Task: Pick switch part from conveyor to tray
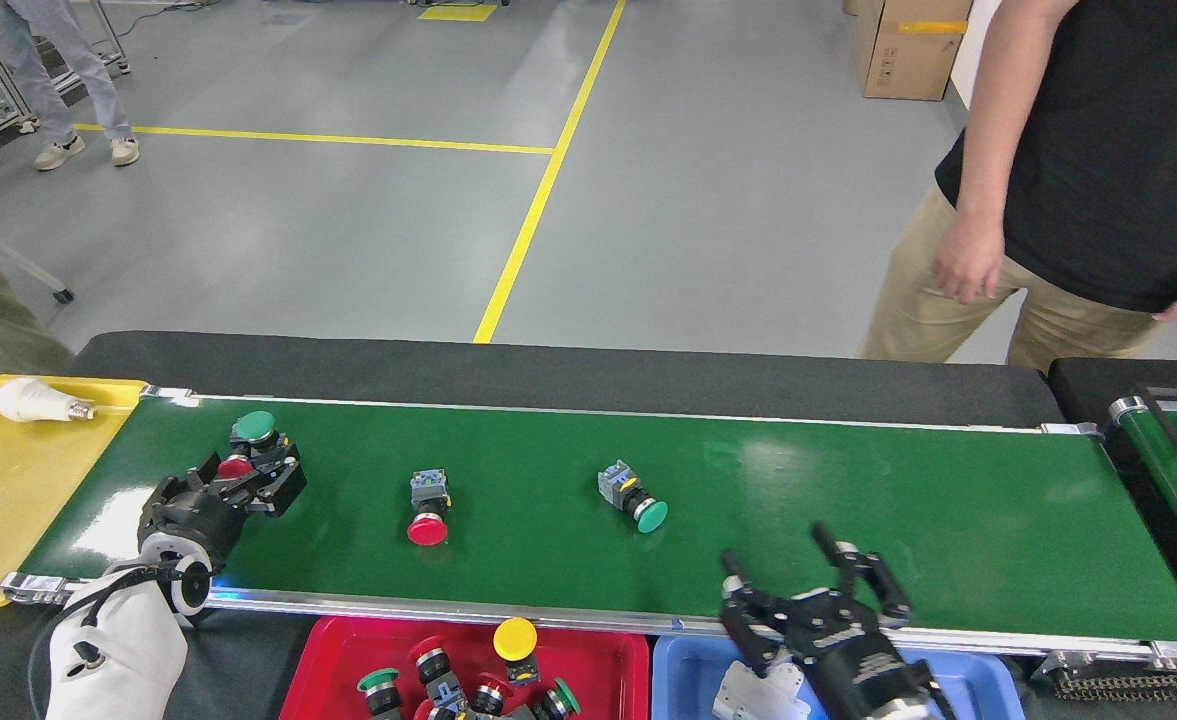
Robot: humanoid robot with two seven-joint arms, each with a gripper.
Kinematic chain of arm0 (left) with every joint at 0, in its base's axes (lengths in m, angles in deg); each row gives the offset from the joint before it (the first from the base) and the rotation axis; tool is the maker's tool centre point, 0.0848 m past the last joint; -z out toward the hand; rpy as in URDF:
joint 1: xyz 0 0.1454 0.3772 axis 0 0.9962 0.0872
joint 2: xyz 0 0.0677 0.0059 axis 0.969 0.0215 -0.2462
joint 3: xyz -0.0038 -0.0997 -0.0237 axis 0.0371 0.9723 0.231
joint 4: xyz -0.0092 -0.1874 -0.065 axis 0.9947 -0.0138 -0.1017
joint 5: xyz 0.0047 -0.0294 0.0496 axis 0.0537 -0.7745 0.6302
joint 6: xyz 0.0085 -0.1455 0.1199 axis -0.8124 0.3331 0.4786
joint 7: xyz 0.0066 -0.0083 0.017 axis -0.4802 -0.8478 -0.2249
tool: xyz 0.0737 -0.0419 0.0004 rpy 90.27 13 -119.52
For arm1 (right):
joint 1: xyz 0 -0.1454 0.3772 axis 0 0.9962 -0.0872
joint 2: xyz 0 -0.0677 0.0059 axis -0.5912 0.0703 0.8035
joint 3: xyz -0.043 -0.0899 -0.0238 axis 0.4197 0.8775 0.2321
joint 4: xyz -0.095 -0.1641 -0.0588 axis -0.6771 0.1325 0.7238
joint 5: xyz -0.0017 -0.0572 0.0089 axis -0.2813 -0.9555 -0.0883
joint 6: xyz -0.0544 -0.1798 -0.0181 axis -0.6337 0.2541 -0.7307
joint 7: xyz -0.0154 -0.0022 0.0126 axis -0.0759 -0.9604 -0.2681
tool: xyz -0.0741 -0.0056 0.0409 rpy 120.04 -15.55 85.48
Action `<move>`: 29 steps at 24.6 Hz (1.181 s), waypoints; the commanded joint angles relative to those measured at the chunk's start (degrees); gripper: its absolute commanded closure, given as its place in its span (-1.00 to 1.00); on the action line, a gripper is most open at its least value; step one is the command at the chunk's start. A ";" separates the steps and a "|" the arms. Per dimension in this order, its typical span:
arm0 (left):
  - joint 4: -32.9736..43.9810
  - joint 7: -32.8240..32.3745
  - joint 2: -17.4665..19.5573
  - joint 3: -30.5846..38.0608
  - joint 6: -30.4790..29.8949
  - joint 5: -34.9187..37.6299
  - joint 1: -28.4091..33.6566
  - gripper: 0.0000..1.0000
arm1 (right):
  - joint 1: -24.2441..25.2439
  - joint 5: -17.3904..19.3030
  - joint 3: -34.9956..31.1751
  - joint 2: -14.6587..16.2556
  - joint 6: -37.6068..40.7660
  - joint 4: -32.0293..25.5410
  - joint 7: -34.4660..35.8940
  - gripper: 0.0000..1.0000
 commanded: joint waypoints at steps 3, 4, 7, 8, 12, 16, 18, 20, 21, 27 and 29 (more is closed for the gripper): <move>-3.96 4.09 1.34 0.12 10.29 -0.19 -3.00 -0.94 | 1.17 0.10 -1.44 0.75 -0.61 -0.91 0.25 -1.00; -5.10 4.97 1.60 0.12 12.40 -0.19 -3.17 -0.88 | 1.08 -0.08 -1.44 0.84 -0.61 -0.91 0.25 -1.00; -6.07 5.58 1.86 0.65 15.39 -0.63 -3.26 -0.27 | 1.08 -0.43 -1.44 0.93 -0.61 -0.91 0.25 -1.00; -6.07 5.58 1.86 0.74 15.39 -0.81 -3.44 0.14 | 1.08 -0.60 -1.44 0.93 -0.70 -0.82 0.25 -1.00; -5.98 5.58 1.95 0.12 14.68 -3.18 -3.79 0.79 | 1.08 -1.83 -1.44 0.84 -1.66 -0.82 0.25 -1.00; -5.45 5.58 1.86 0.21 13.54 -3.71 -3.79 0.89 | 1.17 -1.83 -1.44 0.93 -1.75 -0.82 0.34 -1.00; -4.66 5.58 1.78 0.30 13.01 -3.80 -3.79 0.89 | 1.26 -1.83 -1.36 0.93 -1.58 -0.82 0.52 -1.00; -2.64 5.58 1.42 0.39 12.14 -3.80 -3.61 0.91 | 1.26 -1.83 -1.36 0.84 -1.31 -0.82 0.52 -1.00; -1.76 5.58 1.25 0.39 11.96 -3.88 -3.35 0.92 | 1.26 -1.75 -1.36 0.84 -1.22 -0.82 0.60 -1.00; 17.05 4.88 -0.07 0.12 6.51 -7.49 5.79 0.93 | 1.52 -1.75 -1.44 1.37 -1.14 -0.82 2.10 -1.00; 32.17 4.53 -1.56 0.12 0.01 -7.75 15.02 0.90 | 1.70 -1.66 -1.44 1.90 -1.22 -0.82 2.19 -1.00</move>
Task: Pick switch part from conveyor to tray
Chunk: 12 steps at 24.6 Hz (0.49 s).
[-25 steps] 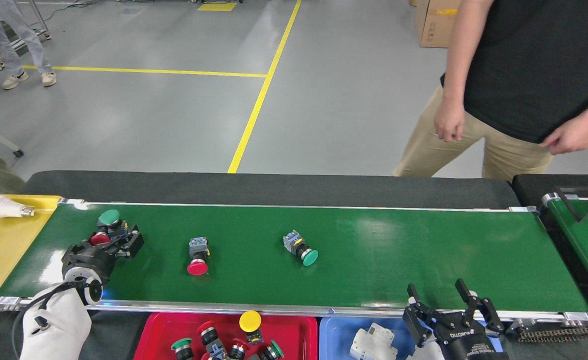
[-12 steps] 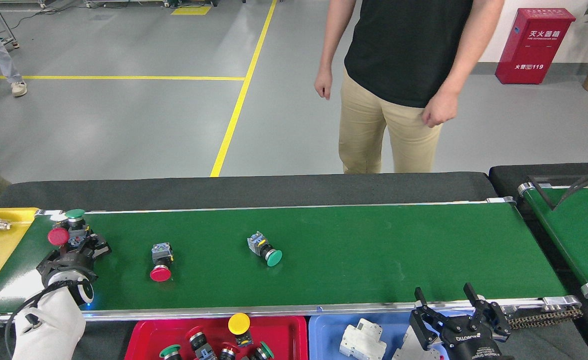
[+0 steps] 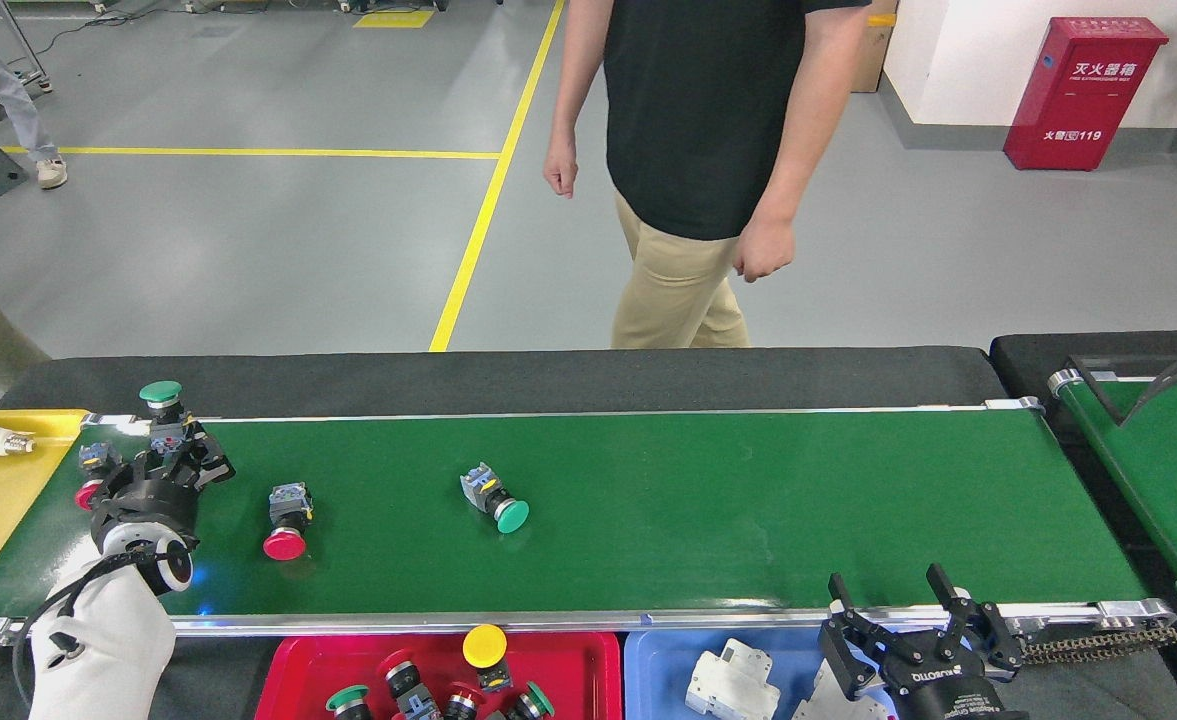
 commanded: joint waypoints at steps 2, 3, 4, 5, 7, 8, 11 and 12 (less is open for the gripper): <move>22.40 -0.97 -1.60 -0.08 -14.35 -0.62 14.03 0.79 | -0.03 0.10 -0.17 0.64 0.04 -0.81 0.76 -1.00; 28.31 -1.06 -2.22 -0.16 -18.05 -0.80 19.14 0.70 | 0.06 0.10 -0.17 0.64 0.04 -0.81 0.76 -1.00; 34.64 -1.06 -3.18 -0.25 -22.62 -0.80 25.20 0.41 | 0.24 0.10 -0.17 0.64 0.04 -0.81 0.76 -1.00; 38.77 -1.06 -4.50 -0.78 -26.23 -0.53 29.69 -0.07 | 0.33 0.10 -0.17 0.64 -0.05 -0.81 0.68 -1.00; 43.07 -1.14 -5.64 -4.38 -32.64 -0.27 35.75 -0.81 | 0.76 0.10 -0.17 0.64 -0.05 -0.81 0.68 -1.00; 43.42 -1.14 -5.38 -5.79 -33.26 -0.27 36.80 -0.88 | 0.76 0.10 -0.17 0.64 -0.05 -0.81 0.68 -1.00; 43.25 -1.14 -4.85 -7.72 -33.26 -0.18 38.39 -1.00 | 0.94 0.10 -0.17 0.64 -0.13 -0.90 0.68 -1.00; 43.34 -1.14 -4.41 -7.72 -33.26 -0.09 38.65 -1.00 | 1.03 0.10 -0.17 0.64 -0.13 -0.81 0.68 -1.00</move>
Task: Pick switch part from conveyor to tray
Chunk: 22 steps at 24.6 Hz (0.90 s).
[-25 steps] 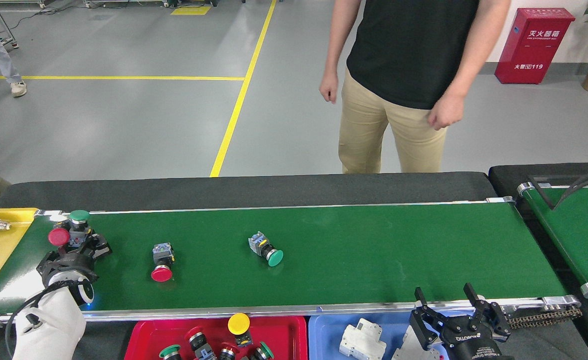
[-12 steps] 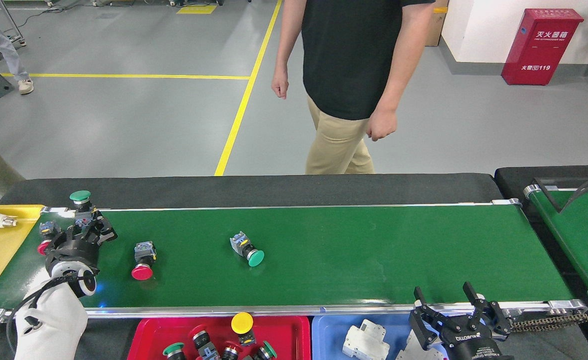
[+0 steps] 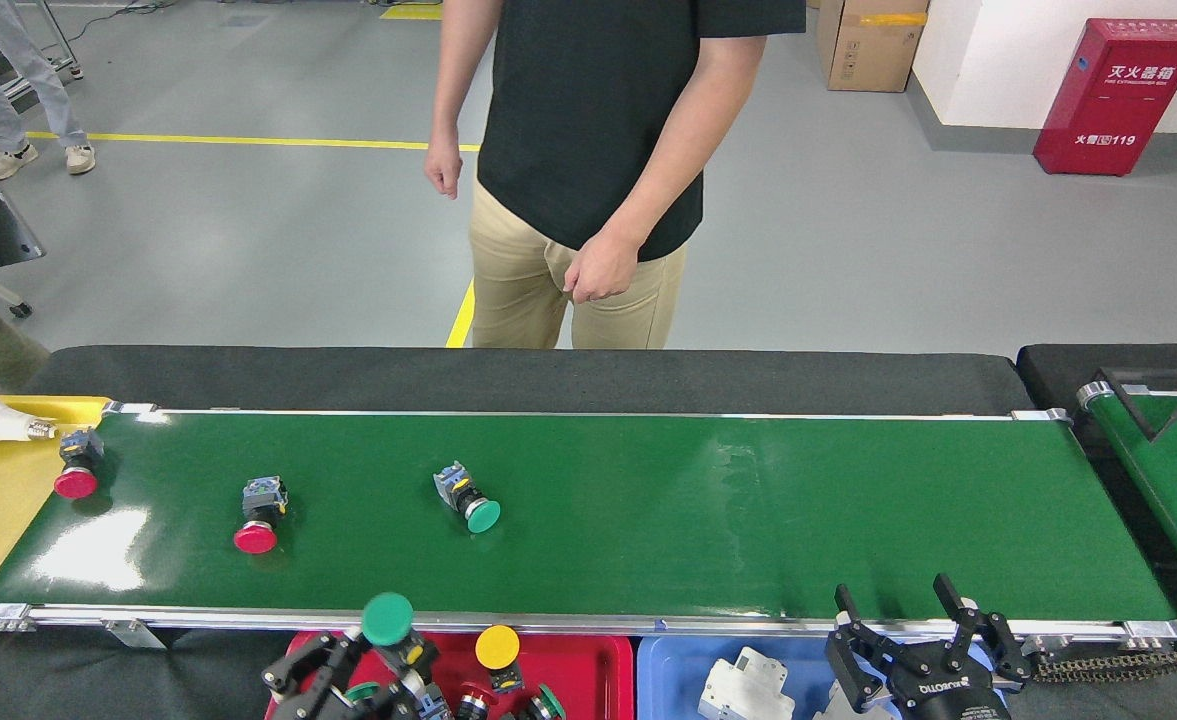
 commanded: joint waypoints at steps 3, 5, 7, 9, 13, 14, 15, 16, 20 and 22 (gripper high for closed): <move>0.55 0.23 2.35 0.98 -1.08 0.14 -0.01 -1.00 | 0.08 0.10 -0.17 0.41 -0.15 -0.81 0.54 -1.00; 0.20 0.58 2.70 4.85 -1.08 0.14 0.26 -1.00 | 0.17 0.10 -0.17 0.23 -0.24 -0.81 0.54 -1.00; -2.18 1.02 1.47 11.27 -1.08 0.32 0.61 -0.99 | 0.25 0.10 -0.17 0.41 -0.24 -0.81 0.54 -1.00; -4.11 1.37 -1.87 17.59 0.95 0.41 0.43 -0.98 | 0.25 0.10 -0.17 0.41 -0.33 -0.81 0.54 -1.00; -7.71 10.95 -3.71 21.90 18.79 6.30 0.17 -0.98 | 0.25 0.10 -0.17 0.41 -0.33 -0.81 0.54 -1.00; -9.21 12.80 -3.36 21.90 21.16 6.65 0.08 -0.98 | 0.25 0.10 -0.17 0.41 -0.33 -0.81 0.54 -1.00; -10.17 12.71 -2.66 22.25 21.25 6.47 0.08 -0.98 | 0.25 0.10 -0.17 0.41 -0.33 -0.81 0.54 -1.00; -10.44 12.71 -1.52 22.52 21.25 6.12 0.08 -0.98 | 0.25 0.10 -0.17 0.41 -0.33 -0.81 0.54 -1.00; -10.00 11.22 -0.55 21.90 18.70 5.68 -0.45 -0.99 | 0.25 0.10 -0.26 0.41 -0.33 -0.90 0.63 -1.00; -10.00 6.12 -0.37 21.55 13.95 5.59 -2.82 -0.99 | 0.25 0.10 -0.26 0.23 -0.33 -0.90 0.63 -1.00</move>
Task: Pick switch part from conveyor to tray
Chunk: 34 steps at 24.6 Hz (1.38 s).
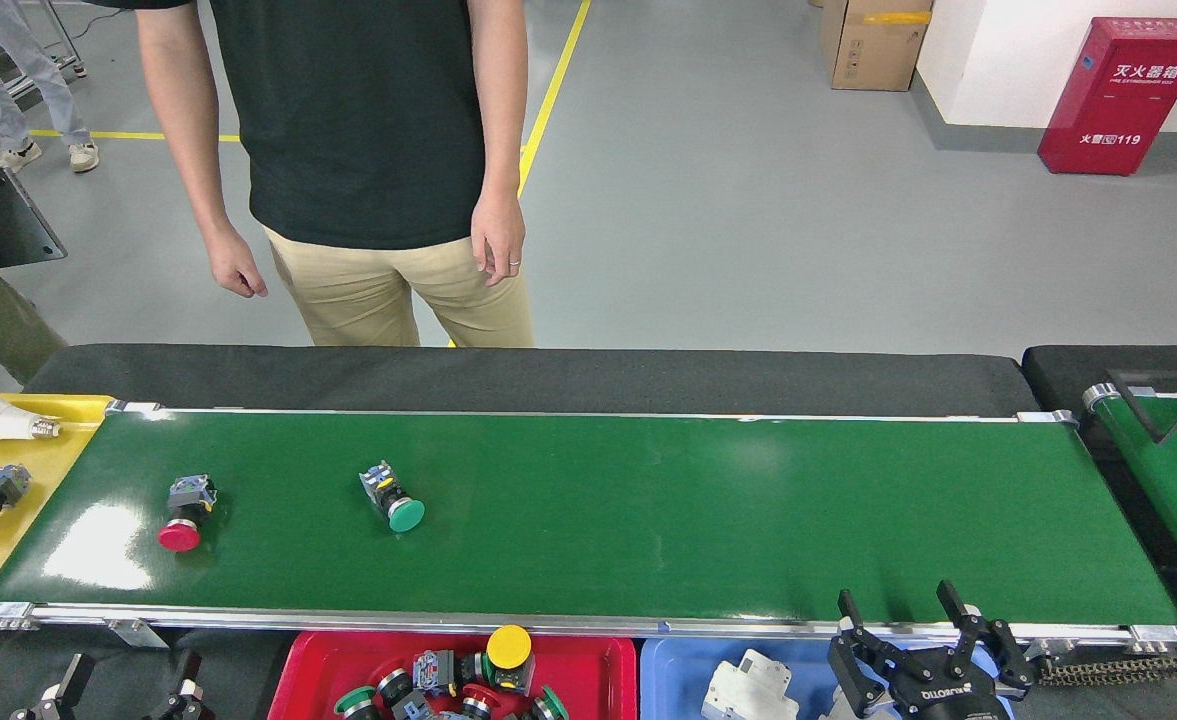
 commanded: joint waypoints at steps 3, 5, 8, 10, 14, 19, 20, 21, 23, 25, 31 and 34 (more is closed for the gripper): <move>-1.02 -11.12 -0.16 -0.52 -7.23 0.00 -8.53 -0.98 | -0.18 0.10 -0.33 0.23 -0.12 -0.89 2.81 -1.00; -3.75 -12.79 -0.42 -2.19 -7.05 0.27 -12.13 -0.99 | -0.18 0.27 -0.68 0.23 -0.12 -0.89 5.36 -1.00; -9.02 -14.46 0.10 -6.23 -4.68 0.44 -17.05 -0.98 | -0.18 0.45 -2.79 0.14 -0.21 -0.89 5.97 -1.00; -12.19 -14.72 0.46 -8.78 -2.31 0.44 -19.86 -0.98 | -0.18 0.45 -4.81 0.14 -0.21 -0.89 5.89 -1.00; -17.37 -14.72 0.54 -12.20 2.52 0.97 -24.78 -0.98 | 0.00 0.54 -6.48 0.05 -0.21 -0.80 5.71 -1.00; -27.66 -14.55 0.54 -14.40 10.17 2.20 -33.31 -0.98 | 0.35 0.54 -6.39 -0.30 -0.12 -0.80 5.71 -1.00; -30.29 -14.29 0.54 -14.49 12.80 2.29 -35.50 -0.98 | 0.44 0.54 -6.31 -0.47 -0.12 -0.80 5.71 -1.00; -32.23 -14.20 0.63 -14.58 15.10 2.29 -37.00 -0.98 | 0.44 0.54 -6.31 -0.65 -0.12 -0.80 5.71 -1.00; -35.48 -14.02 0.72 -14.67 19.05 2.37 -39.20 -0.87 | 0.35 0.54 -6.22 -0.74 -0.12 -0.80 5.71 -1.00; -37.76 -14.02 1.60 -16.25 20.98 2.37 -40.69 -0.36 | 0.35 0.54 -6.22 -0.74 -0.12 -0.80 5.71 -1.00; -38.64 -13.93 2.74 -17.92 22.30 1.93 -40.78 0.86 | 0.44 0.54 -6.22 -0.74 -0.12 -0.80 5.71 -1.00; -38.29 -13.93 2.83 -17.92 21.95 1.85 -40.61 0.91 | 0.79 0.54 -6.22 -0.74 -0.12 -0.80 5.71 -1.00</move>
